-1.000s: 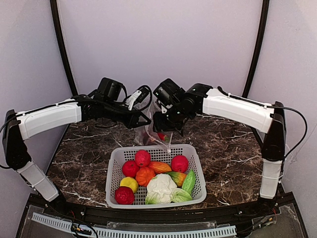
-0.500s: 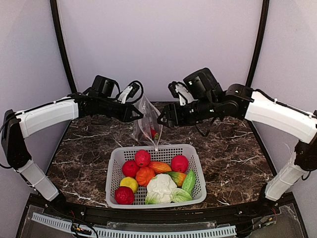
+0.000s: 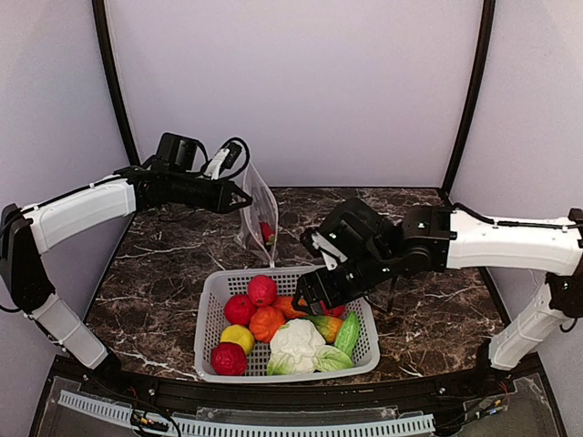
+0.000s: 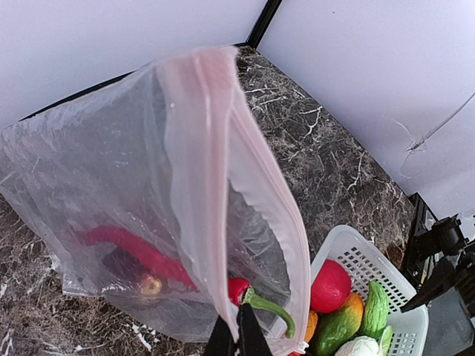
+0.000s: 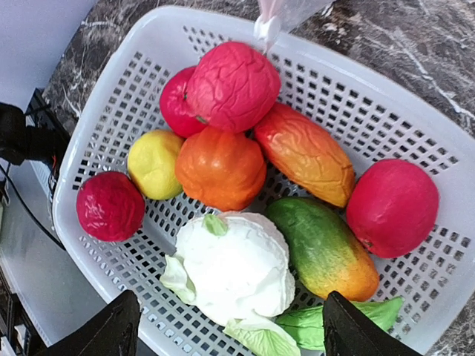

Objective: Place the food in the zip-top bag and seal the zipper
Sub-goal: Place the fake vegetable in the zipper food storage bag, then pick up the fake vegetable from the bin.

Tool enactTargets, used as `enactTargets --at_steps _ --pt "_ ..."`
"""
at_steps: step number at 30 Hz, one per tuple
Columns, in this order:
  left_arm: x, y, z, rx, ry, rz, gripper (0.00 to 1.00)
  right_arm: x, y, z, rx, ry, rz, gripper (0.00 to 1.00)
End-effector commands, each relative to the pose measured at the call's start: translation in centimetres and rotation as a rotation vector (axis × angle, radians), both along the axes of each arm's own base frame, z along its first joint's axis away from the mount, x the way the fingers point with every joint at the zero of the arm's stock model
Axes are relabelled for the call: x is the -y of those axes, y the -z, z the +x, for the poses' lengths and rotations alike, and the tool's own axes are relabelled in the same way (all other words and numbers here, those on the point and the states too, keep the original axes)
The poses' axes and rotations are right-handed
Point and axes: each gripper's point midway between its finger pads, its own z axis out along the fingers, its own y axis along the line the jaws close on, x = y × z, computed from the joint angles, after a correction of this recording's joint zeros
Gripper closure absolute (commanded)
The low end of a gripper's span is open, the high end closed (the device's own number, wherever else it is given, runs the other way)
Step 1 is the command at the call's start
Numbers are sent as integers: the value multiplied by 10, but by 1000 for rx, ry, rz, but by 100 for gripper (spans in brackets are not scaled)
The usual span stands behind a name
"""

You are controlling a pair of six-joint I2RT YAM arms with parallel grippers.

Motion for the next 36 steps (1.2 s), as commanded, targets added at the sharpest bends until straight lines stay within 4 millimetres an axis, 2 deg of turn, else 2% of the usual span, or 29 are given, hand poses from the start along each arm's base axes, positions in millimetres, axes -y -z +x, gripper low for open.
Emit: enactTargets --at_steps 1,7,14,26,32,36 --pt "1 -12 -5 16 8 -31 99 -12 31 -22 -64 -56 -48 17" --pt "0 -13 -5 21 9 -33 99 -15 55 -29 -96 -99 -59 17" --pt "1 -13 -5 21 12 -35 99 -12 80 -31 -146 -108 -98 28" --pt "1 -12 -5 18 13 -34 99 -2 89 -22 -195 -90 -65 33" --pt "2 -11 -5 13 14 -33 99 -6 92 -21 -203 -102 -48 38" --pt "2 -10 -5 10 14 -31 99 -16 91 -25 -221 -142 -20 40"
